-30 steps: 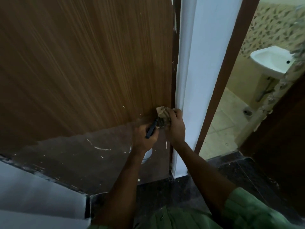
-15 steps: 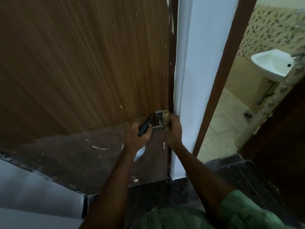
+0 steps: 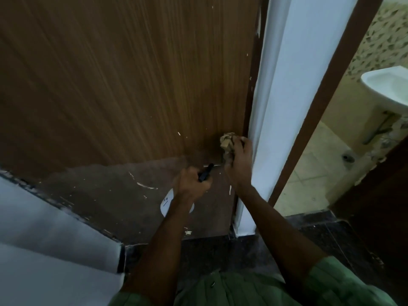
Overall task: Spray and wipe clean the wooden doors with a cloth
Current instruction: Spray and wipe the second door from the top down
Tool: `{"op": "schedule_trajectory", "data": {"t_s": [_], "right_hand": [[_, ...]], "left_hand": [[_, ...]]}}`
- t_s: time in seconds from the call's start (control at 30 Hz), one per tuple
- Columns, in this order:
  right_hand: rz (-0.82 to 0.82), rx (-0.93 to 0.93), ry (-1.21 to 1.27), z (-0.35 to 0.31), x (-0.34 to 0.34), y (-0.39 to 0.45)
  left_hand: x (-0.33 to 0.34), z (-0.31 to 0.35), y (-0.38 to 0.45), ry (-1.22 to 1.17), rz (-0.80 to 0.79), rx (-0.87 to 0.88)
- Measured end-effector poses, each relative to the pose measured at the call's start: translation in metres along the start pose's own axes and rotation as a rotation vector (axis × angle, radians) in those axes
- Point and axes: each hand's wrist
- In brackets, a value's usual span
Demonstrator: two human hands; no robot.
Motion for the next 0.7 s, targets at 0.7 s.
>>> {"op": "schedule_trajectory", "data": {"t_s": [0.7], "right_hand": [[-0.312, -0.199, -0.249, -0.032, 0.044, -0.017]], "left_hand": [[-0.045, -0.020, 0.007, -0.297, 0.321, 0.079]]}}
Point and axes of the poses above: each hand's wrist, its own y-axis towards the middle knuckle, its own x-axis out of the palm, z = x × y, and after that the axes turned 9 degrees about z, right-handed
